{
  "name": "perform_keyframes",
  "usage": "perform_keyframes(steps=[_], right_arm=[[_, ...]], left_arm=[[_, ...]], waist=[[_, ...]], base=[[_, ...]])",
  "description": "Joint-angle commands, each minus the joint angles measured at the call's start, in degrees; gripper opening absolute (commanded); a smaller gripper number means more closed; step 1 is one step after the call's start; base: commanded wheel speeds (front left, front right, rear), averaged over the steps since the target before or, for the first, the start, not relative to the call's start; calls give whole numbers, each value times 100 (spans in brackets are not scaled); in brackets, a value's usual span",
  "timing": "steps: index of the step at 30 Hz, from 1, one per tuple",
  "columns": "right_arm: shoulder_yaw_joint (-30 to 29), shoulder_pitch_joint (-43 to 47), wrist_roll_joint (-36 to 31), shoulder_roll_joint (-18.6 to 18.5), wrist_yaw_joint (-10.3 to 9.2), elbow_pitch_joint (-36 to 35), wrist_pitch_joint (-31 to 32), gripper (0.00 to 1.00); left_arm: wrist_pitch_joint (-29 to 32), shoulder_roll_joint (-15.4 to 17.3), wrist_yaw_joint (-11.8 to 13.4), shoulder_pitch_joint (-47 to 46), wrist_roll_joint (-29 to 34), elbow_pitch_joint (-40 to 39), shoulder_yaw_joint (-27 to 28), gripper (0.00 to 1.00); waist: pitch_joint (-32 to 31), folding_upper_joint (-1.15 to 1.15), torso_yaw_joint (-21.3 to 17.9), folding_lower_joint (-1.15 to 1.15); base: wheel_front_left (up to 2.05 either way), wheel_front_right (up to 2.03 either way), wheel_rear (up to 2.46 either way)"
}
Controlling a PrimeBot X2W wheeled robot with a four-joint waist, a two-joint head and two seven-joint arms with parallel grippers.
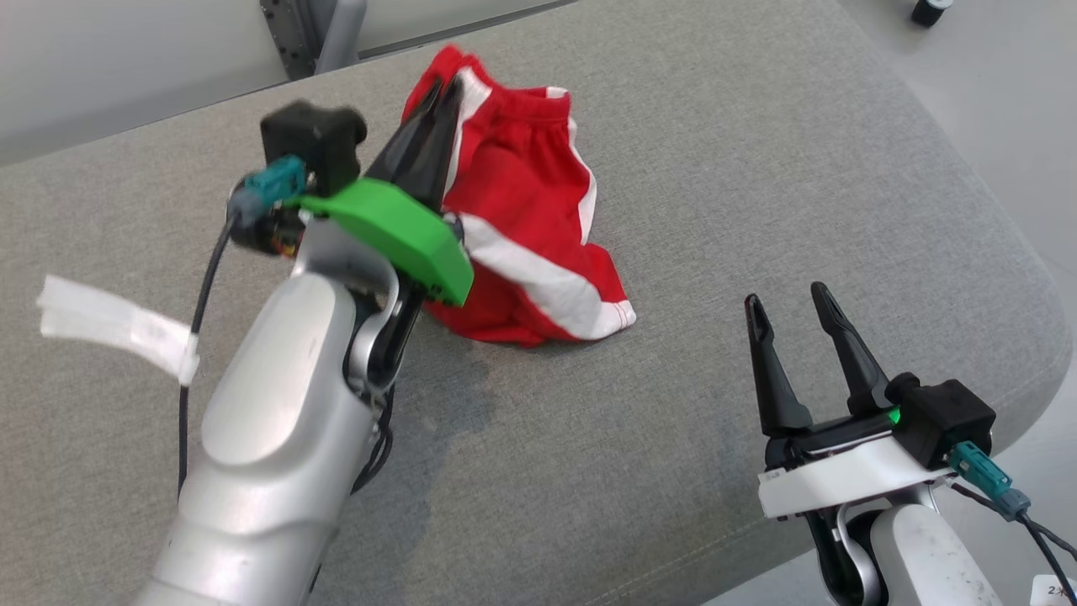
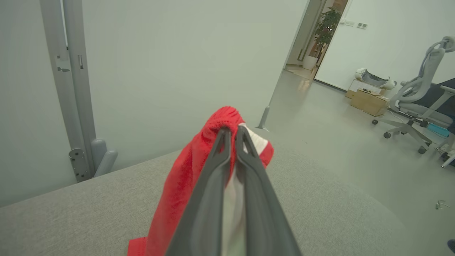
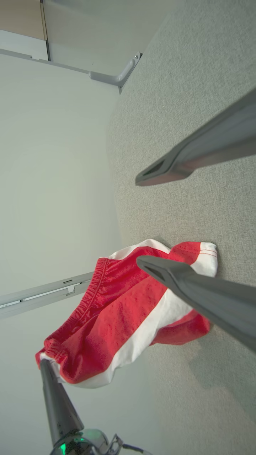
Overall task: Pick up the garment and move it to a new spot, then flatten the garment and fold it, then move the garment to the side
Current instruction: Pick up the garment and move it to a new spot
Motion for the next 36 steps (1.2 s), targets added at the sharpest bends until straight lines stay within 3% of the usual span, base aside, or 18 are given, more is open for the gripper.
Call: perform_keyframes(steps=[1,9,10,11,12,20,28,36], right_arm=[[-40,-53,-16,0,-4,-19,0,100],[-102,75,-186,-2,-4,4,0,100],[-108,96,-202,-2,-4,11,0,100],[-111,119,-213,-3,-4,14,0,100],[-106,139,-243,-2,-4,16,0,100],[-94,326,-352,-3,-4,18,0,100],[-84,607,-485,-4,-4,25,0,100],[-161,908,-543,-4,-4,69,0,100]], left_arm=[[-176,124,47,308,-7,124,44,0],[-953,144,91,1495,-305,1014,236,0],[-1029,120,116,1594,-351,1108,262,29],[-1091,99,140,1682,-405,1199,288,83],[-1147,78,161,1765,-450,1274,307,100],[-1420,16,266,2335,-419,1255,588,100],[-1422,-21,209,3444,617,-256,1361,100],[-1423,-60,209,4419,1393,-1168,1801,100]], waist=[[30,0,79,0],[-134,0,423,0],[-178,0,473,0],[-224,0,523,0],[-272,0,573,0],[-650,0,967,0],[-1003,0,1514,0],[-1271,0,1882,0]], base=[[0,0,0],[0,0,0],[0,0,0],[0,0,0],[0,0,0],[0,0,0],[0,0,0],[0,0,0]])
